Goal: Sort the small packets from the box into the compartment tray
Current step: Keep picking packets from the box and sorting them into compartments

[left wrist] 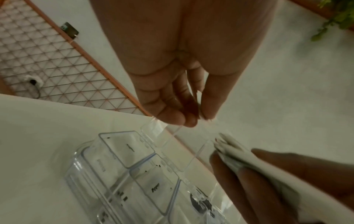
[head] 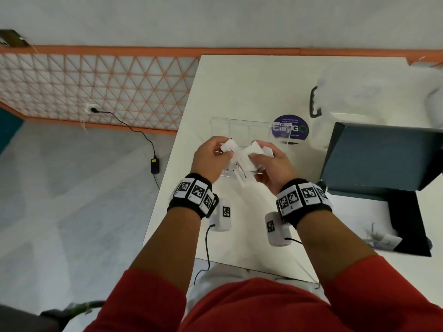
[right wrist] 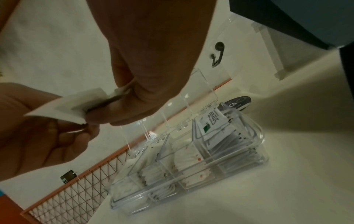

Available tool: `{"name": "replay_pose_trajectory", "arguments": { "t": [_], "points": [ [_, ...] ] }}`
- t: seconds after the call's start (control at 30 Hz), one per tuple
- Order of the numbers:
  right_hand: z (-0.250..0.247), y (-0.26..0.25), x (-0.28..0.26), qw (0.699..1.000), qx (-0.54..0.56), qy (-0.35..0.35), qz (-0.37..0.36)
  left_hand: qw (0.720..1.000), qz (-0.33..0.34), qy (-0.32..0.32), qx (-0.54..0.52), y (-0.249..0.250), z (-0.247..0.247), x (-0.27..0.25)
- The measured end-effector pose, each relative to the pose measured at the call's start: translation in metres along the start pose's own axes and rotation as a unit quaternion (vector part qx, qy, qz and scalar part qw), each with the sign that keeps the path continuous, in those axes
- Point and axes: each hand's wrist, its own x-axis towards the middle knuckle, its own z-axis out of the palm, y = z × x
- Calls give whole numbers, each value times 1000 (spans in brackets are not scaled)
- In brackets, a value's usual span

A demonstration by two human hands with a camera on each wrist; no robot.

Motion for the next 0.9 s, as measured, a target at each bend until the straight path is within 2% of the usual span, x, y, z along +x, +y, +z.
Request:
{"name": "replay_pose_trajectory", "arguments": {
  "t": [0.17,0.3,0.5,0.6,0.77,0.9],
  "points": [
    [-20,4,4,999,28,24,3,998,-23,52,11,-4,-11,-5],
    [-28,8,6,997,56,46,3,997,-24,46,56,-4,-15,-4],
    [-31,13,5,996,53,70,4,999,-9,33,21,-1,-10,2],
    [-29,14,5,996,50,73,0,998,-4,18,65,-6,-6,10],
    [-29,16,5,995,59,84,-4,995,-19,39,90,-18,-2,23],
    [-30,20,4,993,63,96,-6,991,9,-1,135,-26,4,30]
  ]
}}
